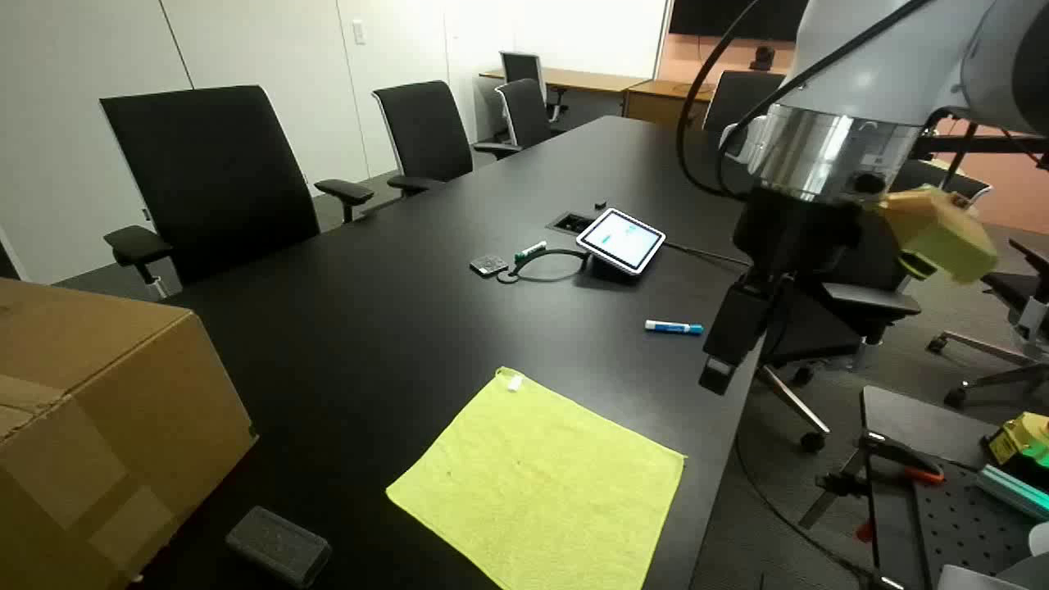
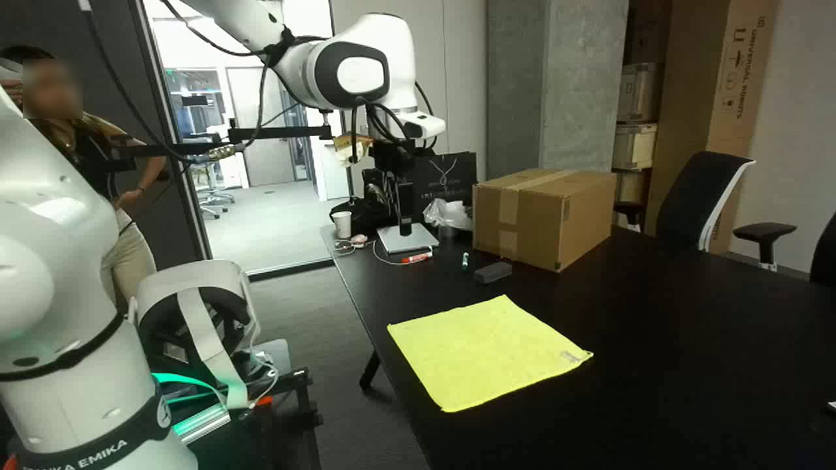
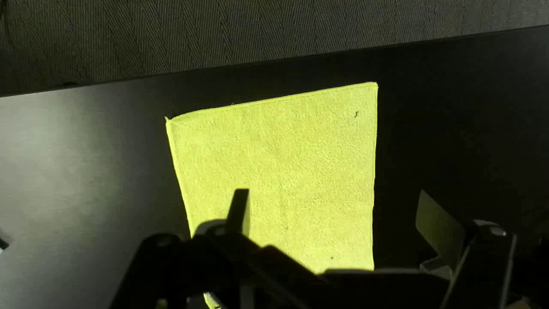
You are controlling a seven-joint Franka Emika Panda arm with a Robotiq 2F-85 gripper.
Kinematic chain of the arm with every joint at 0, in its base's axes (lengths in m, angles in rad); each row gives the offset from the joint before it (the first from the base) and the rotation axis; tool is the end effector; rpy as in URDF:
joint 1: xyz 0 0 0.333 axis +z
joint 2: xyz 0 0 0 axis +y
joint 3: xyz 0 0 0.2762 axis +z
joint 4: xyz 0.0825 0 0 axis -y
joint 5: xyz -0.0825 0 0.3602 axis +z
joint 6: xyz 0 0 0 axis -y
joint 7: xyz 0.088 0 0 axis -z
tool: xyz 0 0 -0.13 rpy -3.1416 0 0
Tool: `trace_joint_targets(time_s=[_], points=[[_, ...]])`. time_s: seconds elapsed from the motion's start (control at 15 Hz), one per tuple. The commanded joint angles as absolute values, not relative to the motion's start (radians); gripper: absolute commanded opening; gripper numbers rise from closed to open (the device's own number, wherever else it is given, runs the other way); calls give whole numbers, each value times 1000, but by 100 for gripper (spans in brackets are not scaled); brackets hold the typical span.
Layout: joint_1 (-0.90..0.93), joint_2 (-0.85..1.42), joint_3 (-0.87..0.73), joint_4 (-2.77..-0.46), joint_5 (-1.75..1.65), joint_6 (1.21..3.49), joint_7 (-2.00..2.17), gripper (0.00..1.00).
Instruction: Fold the towel on the table
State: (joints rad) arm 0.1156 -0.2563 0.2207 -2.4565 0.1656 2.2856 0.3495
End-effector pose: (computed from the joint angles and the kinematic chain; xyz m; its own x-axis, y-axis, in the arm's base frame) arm 0.4221 0.1524 0.3511 0.9913 -0.1234 0.0467 -0.1183 -0.9880 -0.0997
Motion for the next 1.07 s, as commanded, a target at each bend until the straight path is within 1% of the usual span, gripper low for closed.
trace_joint_targets(time_s=[0.0, 0.4, 0.6, 0.8, 1.0], points=[[125, -256, 211, -2451, 162, 2284, 352, 100], [112, -249, 206, -2439, 141, 2277, 355, 100], [87, -213, 178, -2447, 116, 2302, 345, 100], [61, -135, 129, -2462, 125, 2367, 307, 100], [48, -18, 88, -2477, 164, 2488, 270, 100]])
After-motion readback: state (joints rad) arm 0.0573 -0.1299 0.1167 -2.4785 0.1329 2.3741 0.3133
